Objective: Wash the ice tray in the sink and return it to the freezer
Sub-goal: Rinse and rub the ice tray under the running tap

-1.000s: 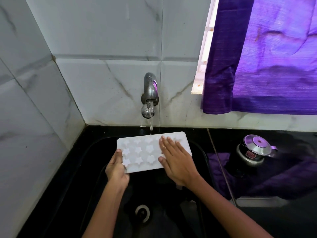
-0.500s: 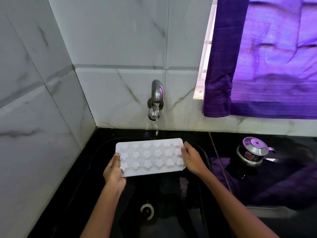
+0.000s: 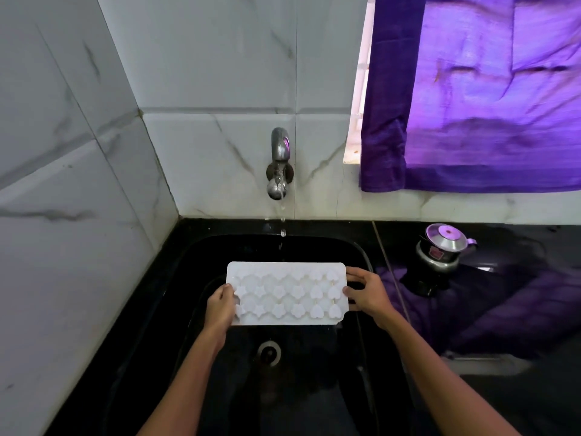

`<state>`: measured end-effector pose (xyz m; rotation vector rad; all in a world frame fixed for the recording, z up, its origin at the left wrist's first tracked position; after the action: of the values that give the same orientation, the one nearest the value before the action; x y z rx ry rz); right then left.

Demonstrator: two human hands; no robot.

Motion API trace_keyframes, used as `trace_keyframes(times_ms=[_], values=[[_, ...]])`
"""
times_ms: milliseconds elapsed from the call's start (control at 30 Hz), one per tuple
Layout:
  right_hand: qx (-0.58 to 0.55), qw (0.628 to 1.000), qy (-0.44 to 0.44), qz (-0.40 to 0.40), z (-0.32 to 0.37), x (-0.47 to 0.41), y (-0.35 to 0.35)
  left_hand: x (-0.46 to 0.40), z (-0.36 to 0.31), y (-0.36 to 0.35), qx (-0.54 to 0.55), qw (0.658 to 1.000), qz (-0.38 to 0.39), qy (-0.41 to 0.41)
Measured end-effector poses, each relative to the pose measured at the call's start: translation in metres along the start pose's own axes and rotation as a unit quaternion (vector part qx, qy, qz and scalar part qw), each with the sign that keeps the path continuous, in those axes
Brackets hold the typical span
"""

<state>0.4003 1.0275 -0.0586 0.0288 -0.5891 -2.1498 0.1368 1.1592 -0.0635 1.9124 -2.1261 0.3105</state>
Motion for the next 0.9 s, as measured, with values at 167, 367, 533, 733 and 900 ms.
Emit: trace_keyframes(times_ms=[167,367,533,733,900], values=[[0.051,0.998,0.004,-0.037,-0.03,0.022,-0.007,0.017,0.03,0.002,-0.008,0.99,0.051,0.131],[0.089,0.994,0.007,-0.071,-0.047,0.046,-0.015,0.034,0.053,0.001,0.023,0.983,0.097,0.156],[0.096,0.992,0.013,-0.076,-0.06,0.05,-0.022,0.036,0.063,0.006,0.039,0.98,0.082,0.176],[0.077,0.994,0.038,-0.073,-0.063,0.053,-0.028,0.034,0.074,0.01,0.039,0.976,0.067,0.201],[0.05,0.994,0.048,-0.079,-0.064,0.059,-0.029,0.038,0.07,0.011,0.071,0.968,0.072,0.23]])
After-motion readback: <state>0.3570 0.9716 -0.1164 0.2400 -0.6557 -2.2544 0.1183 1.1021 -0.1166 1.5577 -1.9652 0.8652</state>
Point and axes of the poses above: each hand's wrist, its own x-axis away from the middle knuckle, its own y-axis out of the back of the hand, z = x × y, the point moved 4 cm from there along -x, towards the middle knuckle, and after that the axes turned 11 degrees about x, right-handed, at the moved point
